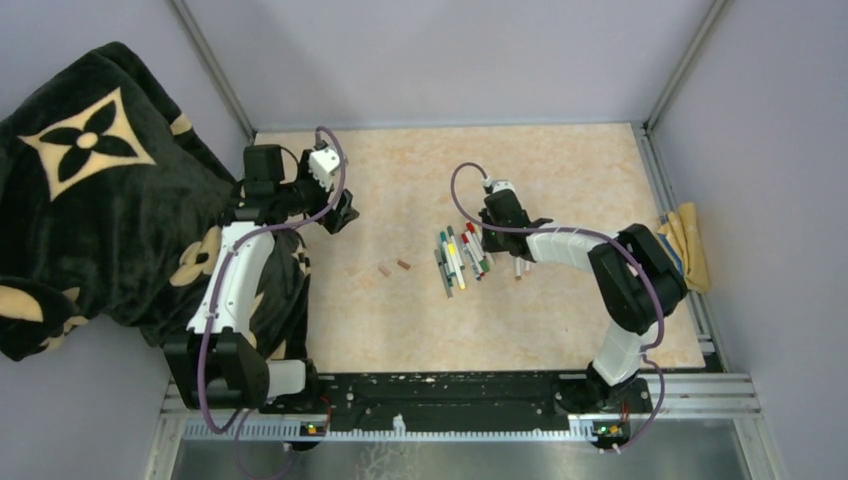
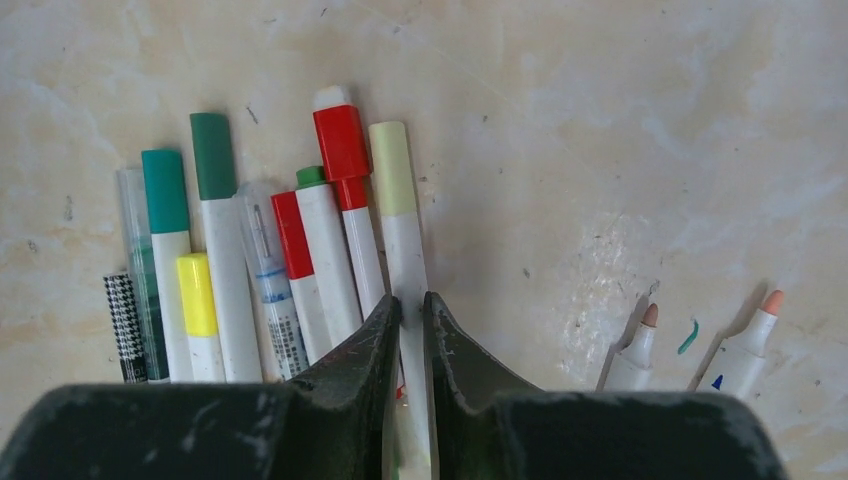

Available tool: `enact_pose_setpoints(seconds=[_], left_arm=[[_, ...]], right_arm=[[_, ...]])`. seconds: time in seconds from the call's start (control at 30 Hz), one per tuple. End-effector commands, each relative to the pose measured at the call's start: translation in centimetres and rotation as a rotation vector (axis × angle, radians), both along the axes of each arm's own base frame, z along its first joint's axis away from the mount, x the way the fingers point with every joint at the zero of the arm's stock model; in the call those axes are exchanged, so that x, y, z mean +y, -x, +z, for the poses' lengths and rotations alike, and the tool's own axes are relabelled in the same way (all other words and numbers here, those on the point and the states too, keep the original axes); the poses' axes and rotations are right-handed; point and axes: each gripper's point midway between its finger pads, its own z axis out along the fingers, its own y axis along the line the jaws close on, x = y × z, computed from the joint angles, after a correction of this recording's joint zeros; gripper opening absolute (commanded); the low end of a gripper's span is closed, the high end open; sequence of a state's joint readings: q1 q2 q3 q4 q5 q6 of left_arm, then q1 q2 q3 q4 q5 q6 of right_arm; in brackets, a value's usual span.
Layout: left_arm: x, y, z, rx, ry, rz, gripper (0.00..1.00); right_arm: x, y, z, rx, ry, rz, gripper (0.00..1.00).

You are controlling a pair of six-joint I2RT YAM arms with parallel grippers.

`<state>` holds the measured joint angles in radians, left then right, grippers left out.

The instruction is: Open the pen caps

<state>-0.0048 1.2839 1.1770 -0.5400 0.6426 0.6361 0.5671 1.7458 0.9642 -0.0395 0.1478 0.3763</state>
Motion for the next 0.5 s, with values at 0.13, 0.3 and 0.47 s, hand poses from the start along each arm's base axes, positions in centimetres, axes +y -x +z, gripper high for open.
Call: enact_pose_setpoints(seconds=[0.13, 0.3, 0.47], left_arm=[[-1.0, 1.4, -1.9, 0.081, 0.030, -0.061, 0.99], [-1.3, 1.4, -2.1, 0.091, 0.042, -0.076, 0.99], [-1.4, 1.4, -2.2, 0.099, 0.047, -0.081, 0.99]], right_arm=[[1.2, -0.6, 0.1, -0.008, -0.018, 0.041, 0.13], [0.9, 0.1, -0.7, 0.001, 0.020, 0.044, 0.13], [0.4, 1.2, -1.8, -0.005, 0.134, 0.044, 0.21]])
